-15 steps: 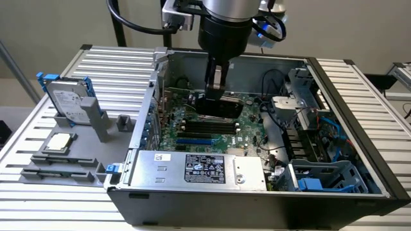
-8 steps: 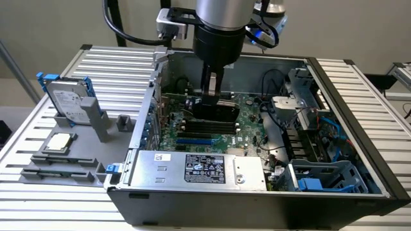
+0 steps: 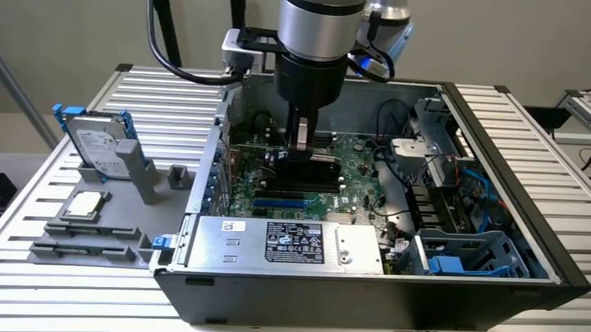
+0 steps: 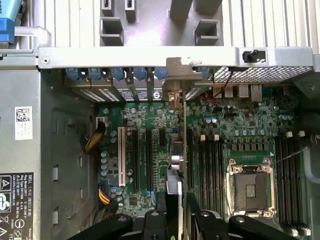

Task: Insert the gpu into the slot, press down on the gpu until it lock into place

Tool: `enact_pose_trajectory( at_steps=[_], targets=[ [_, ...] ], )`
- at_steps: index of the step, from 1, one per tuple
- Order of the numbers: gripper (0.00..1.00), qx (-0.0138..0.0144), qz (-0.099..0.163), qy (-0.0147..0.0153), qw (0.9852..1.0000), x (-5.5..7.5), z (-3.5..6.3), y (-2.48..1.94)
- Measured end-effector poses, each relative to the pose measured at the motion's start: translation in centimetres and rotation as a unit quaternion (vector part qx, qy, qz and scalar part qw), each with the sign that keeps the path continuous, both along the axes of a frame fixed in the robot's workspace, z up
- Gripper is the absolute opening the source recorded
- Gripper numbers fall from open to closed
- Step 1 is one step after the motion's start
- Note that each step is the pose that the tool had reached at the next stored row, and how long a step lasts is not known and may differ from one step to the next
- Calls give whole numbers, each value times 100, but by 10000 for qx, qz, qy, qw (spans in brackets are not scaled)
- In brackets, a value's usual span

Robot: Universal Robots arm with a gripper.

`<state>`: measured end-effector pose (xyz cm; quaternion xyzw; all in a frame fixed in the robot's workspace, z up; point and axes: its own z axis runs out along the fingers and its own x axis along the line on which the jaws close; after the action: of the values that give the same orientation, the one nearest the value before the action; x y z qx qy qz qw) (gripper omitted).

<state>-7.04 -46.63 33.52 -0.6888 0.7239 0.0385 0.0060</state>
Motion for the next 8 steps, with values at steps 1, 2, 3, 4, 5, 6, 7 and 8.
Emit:
enact_pose_trajectory(
  at_steps=[1,2,3,4,5,6,7,8],
  targets=[
    [26,2,9,0,10000,0,-19,-4],
    [26,4,15,0,10000,0,-37,-6],
    [26,5,20,0,10000,0,-55,-8],
    [26,6,24,0,10000,0,-73,-9],
    [26,8,27,0,10000,0,-91,-10],
    [26,8,30,0,10000,-1,-109,-10],
    [26,10,32,0,10000,0,-127,-10],
    [26,10,33,0,10000,-1,-146,-10]
  ],
)
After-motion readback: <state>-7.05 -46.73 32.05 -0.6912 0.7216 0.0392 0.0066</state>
